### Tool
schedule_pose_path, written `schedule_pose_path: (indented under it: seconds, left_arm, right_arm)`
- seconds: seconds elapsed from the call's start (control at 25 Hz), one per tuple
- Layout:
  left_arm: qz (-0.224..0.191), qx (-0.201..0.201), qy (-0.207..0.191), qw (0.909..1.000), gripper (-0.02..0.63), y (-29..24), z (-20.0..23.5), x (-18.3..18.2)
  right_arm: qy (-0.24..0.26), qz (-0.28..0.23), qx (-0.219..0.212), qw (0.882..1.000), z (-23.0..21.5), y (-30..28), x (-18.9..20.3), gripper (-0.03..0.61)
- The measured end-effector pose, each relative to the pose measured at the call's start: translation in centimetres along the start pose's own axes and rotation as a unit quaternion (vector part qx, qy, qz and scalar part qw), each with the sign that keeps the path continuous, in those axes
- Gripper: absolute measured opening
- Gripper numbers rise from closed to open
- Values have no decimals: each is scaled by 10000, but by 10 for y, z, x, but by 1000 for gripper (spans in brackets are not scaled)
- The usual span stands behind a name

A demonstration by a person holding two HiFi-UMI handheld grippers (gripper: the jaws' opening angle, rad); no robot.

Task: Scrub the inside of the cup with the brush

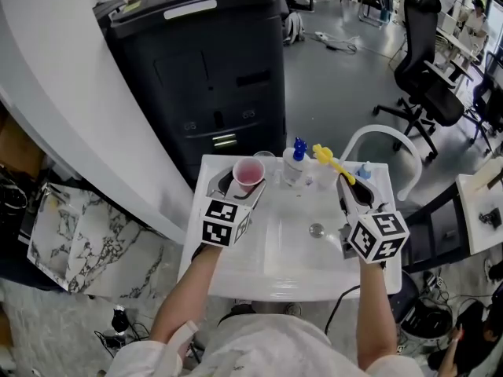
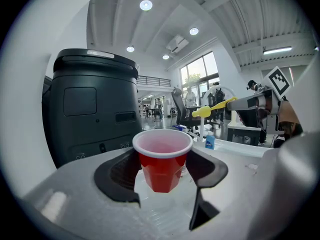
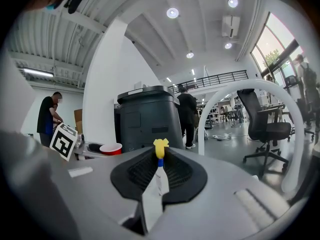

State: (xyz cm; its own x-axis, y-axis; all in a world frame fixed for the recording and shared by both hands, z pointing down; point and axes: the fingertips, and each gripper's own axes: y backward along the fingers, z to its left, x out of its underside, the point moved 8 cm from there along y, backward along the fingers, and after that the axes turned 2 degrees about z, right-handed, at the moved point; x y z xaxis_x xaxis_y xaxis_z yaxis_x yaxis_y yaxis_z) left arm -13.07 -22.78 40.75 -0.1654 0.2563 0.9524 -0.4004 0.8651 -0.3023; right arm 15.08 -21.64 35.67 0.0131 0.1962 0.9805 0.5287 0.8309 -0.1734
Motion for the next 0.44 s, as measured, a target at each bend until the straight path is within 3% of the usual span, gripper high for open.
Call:
schedule_pose_path:
  seconds: [0.44]
  left_arm:
    - [28, 27, 1, 10000, 295, -1, 0, 1]
  right_arm:
    - [-9, -2, -14, 10000, 0, -1, 0, 34]
